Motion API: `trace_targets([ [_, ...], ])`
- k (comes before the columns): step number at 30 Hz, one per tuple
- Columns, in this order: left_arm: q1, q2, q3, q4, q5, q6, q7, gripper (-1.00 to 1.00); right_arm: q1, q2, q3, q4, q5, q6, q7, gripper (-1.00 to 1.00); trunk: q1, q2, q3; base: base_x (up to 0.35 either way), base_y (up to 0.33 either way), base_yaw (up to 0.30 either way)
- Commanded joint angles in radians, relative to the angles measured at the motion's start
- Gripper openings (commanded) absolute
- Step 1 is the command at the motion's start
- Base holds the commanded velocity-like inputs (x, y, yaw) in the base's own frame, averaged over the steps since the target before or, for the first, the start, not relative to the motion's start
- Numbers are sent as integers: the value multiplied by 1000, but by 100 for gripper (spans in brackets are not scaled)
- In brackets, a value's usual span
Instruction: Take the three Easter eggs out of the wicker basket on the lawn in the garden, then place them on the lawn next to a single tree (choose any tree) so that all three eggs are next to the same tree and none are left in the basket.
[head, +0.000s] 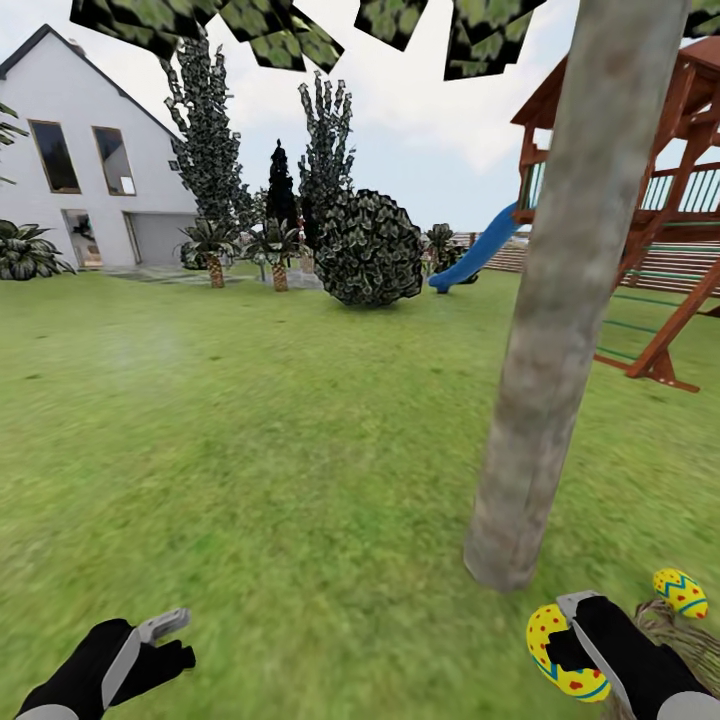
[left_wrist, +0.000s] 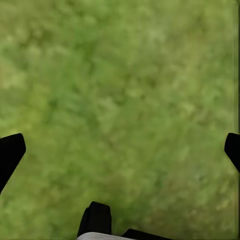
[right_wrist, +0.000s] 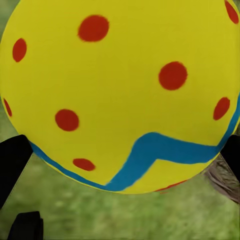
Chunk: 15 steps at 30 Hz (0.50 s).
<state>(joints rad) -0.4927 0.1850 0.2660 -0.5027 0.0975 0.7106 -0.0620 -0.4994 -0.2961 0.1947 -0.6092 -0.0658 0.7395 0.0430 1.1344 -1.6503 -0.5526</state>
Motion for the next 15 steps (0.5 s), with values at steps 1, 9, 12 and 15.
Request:
trace_targets([
  [1, 0, 0, 4, -1, 7, 6, 1, 100, -1, -2, 6, -1, -6, 4, -2, -100, 1, -1, -1, 340, 1, 0],
  [9, -1, 1, 4, 0, 7, 6, 1, 100, -1, -2, 6, -1, -6, 3, -2, -100, 1, -1, -1, 176, 246, 0],
  [12, -1, 1, 5, 0, 7, 6, 0, 100, -1, -2, 6, -1, -6, 4, -2, -100, 1, -1, -1, 180, 318, 0],
  [15, -1, 1, 5, 0, 7, 6, 1, 100, -1, -2, 6, -1, -6, 4, -2, -100, 1, -1, -1, 183, 316, 0],
])
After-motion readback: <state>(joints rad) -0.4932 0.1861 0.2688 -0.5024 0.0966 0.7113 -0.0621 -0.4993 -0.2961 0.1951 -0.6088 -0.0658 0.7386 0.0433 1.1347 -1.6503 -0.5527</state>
